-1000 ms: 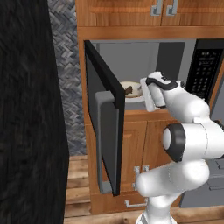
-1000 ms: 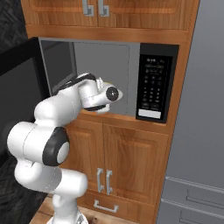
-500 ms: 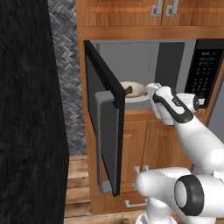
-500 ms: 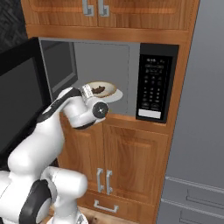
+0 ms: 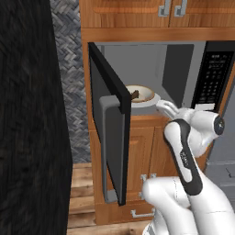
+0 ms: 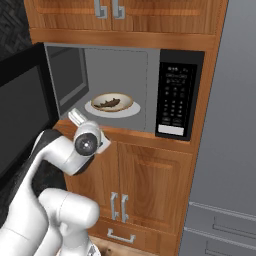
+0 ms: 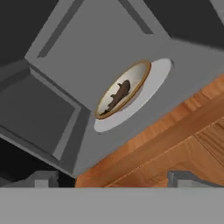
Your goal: Remove the tangerine from the bowl and place it on the small plate. Then place the bowl with only the fish in the microwave, close the door, and press the start button to microwave the fish.
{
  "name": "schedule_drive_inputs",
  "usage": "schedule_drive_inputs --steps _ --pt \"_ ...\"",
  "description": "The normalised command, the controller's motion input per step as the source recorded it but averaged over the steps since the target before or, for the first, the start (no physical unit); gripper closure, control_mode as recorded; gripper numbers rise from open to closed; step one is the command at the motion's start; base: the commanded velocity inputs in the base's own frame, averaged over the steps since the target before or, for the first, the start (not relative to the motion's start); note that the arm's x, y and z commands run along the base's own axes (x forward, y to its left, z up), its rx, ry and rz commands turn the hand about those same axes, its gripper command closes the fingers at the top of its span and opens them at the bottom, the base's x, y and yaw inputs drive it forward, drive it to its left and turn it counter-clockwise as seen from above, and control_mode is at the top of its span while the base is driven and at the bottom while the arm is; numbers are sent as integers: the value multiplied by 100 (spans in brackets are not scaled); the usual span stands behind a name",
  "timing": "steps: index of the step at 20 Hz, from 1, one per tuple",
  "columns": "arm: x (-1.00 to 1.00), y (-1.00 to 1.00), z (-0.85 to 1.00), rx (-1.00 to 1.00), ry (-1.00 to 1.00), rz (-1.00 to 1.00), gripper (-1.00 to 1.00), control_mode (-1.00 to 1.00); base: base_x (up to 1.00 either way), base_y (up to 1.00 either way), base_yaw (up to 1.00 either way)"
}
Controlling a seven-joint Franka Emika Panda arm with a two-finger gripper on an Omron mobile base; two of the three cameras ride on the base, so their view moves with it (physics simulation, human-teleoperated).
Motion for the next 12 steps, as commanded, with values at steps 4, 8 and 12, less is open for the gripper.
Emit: schedule_drive_inputs --steps 4,8,12 --pt "-100 0 3 -27 -46 7 -100 -100 0 0 0" --pt "-100 5 38 -30 -47 1 -100 -100 0 0 0" --pt "-100 30 47 -40 -49 0 -100 -100 0 0 0"
